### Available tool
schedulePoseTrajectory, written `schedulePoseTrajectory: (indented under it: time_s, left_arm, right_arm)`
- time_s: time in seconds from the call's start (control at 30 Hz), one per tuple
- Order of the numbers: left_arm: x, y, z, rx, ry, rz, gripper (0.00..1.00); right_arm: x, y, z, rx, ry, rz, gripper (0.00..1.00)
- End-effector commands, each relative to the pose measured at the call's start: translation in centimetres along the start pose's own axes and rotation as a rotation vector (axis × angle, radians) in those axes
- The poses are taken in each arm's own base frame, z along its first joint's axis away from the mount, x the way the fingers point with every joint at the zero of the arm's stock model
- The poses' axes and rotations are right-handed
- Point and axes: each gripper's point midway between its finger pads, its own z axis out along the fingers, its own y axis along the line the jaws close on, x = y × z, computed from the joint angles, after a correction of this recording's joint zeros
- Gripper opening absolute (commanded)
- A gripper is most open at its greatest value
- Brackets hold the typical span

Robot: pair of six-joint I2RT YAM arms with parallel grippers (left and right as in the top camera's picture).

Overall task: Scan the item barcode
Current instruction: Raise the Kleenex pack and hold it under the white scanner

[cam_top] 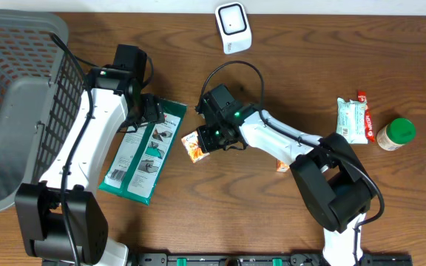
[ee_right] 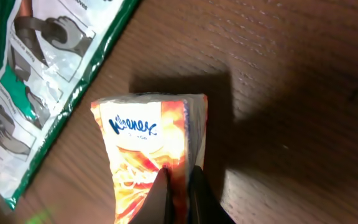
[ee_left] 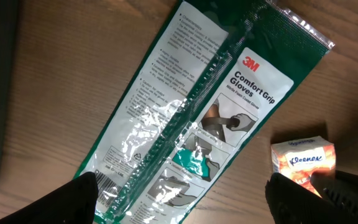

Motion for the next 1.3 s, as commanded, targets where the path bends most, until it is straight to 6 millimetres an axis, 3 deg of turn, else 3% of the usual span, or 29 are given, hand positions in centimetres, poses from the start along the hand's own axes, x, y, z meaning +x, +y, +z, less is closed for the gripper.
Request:
schedulePoseTrajectory:
  time_s: [0.0,0.1,0.37,0.63,0.77,0.9,1.03,1.27]
  left_arm:
    - [-0.4,0.1,-0.5,-0.004,-0.014,-0.002,0.87]
    - [-0.4,0.1,-0.5,-0.004,-0.015,-0.001,0.87]
    - [-0.4,0.1,-0.5,-0.004,-0.015,-0.001,0.87]
    - [-0.4,0.1,-0.5,-0.004,-0.015,-0.001,0.87]
    - [-0.4,0.1,-0.5,-0.004,-0.015,-0.001,0.87]
    - [-0.4,0.1,-0.5,-0.004,-0.015,-0.002,0.87]
    - [-0.4,0.1,-0.5,-0.004,-0.015,-0.001,0.87]
    - [-0.4,0.1,-0.5,-0.004,-0.015,-0.001,0.87]
  right_arm:
    - [-3.2,0.2,-4.6,0.035,-0.117,-0.090,0.01]
    - [-4.7,-0.4,-9.3,0.133,-0.203,-0.131,0.01]
    - [-5.4,-3.2,-21.1,0.550,-0.354,-0.169,0.01]
    - [-6.0,-1.3,-32.7,0.735,-0.362,-0.197,0.01]
    - [-7.3,-0.6,-37.3,0.862,-0.414,-0.248,0.01]
    - [-10.0,0.4,-38.5,0.990,-0.471,-0.376,0.01]
    - [-12.5,-0.1,-38.8,1.182,-0.522,-0.359,0.01]
    - [-19.0,-1.6,-32.3,1.373,-0.447,-0.498,0.01]
